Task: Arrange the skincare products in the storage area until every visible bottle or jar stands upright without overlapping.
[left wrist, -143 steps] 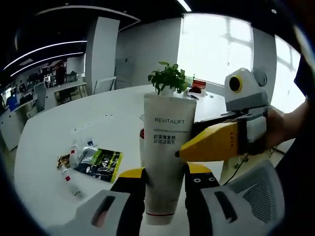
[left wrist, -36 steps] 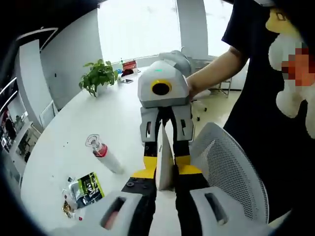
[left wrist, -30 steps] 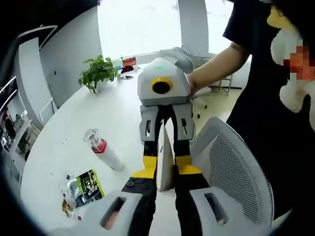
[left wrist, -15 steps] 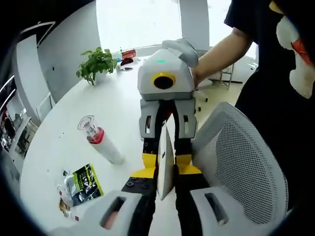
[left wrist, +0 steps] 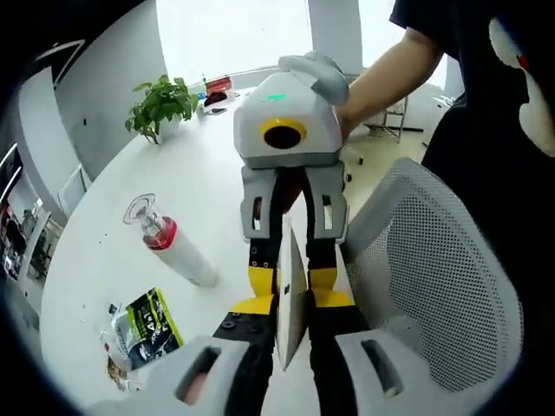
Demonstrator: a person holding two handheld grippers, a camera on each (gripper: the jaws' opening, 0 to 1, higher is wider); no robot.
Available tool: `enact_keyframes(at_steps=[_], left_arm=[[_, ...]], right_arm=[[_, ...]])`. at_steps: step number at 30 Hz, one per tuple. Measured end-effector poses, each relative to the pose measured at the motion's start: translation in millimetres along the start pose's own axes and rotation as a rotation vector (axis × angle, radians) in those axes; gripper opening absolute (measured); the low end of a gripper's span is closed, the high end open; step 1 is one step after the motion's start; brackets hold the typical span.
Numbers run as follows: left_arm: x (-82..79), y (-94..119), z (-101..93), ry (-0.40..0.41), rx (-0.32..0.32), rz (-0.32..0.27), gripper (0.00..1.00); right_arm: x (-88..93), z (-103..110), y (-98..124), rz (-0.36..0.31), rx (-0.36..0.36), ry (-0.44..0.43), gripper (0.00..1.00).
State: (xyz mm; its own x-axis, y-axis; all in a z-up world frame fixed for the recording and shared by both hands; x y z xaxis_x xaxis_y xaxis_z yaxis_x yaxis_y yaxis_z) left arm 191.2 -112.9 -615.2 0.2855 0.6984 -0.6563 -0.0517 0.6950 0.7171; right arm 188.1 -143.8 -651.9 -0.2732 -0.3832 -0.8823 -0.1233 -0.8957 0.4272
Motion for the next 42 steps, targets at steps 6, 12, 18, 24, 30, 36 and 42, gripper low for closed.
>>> enact_keyframes(at_steps=[6, 12, 18, 24, 30, 36, 42], left_arm=[[2.0, 1, 5.2, 0.008, -0.005, -0.008, 0.18], [1.2, 0, 12.5, -0.051, -0.028, 0.012, 0.18], [6.3, 1, 26.0, -0.059, -0.047, 0.028, 0.19], [9.7, 1, 36.6, -0.058, -0.061, 0.032, 0.19], [11.9, -1, 52.0, -0.055, -0.089, 0.031, 0.19], [14.2, -5, 74.5, -0.057, -0.143, 0.033, 0.2], [16.0, -9, 93.3, -0.059, -0.176, 0.034, 0.2]], right_arm=[[-1.1, -3, 1, -0.011, 0.001, -0.017, 0.18], [-0.7, -11, 3, -0.019, 0.043, -0.047, 0.19], [-10.2, -23, 21, -0.132, 0.113, -0.148, 0.39], [-0.8, -30, 35, -0.143, 0.172, -0.186, 0.4], [13.3, -34, 49, -0.159, 0.242, -0.243, 0.44], [20.6, -37, 57, -0.163, 0.288, -0.275, 0.53], [26.3, -47, 62, -0.167, 0.343, -0.306, 0.65]])
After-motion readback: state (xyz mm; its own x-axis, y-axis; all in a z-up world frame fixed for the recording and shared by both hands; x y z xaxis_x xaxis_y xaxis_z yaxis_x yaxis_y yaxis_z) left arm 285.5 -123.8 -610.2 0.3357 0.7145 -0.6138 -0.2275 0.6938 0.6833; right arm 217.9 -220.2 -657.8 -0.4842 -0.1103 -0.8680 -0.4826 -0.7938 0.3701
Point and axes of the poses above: the point that each gripper's makers call its tool centre point, and the gripper's own axes: y roughly backward along the fingers, z roughly to its left, x roughly out of its underside, the point moved 4 cm from there along y, roughly backward along the fingers, and after that the axes turned 12 degrees about -y, right-handed, at the moved point
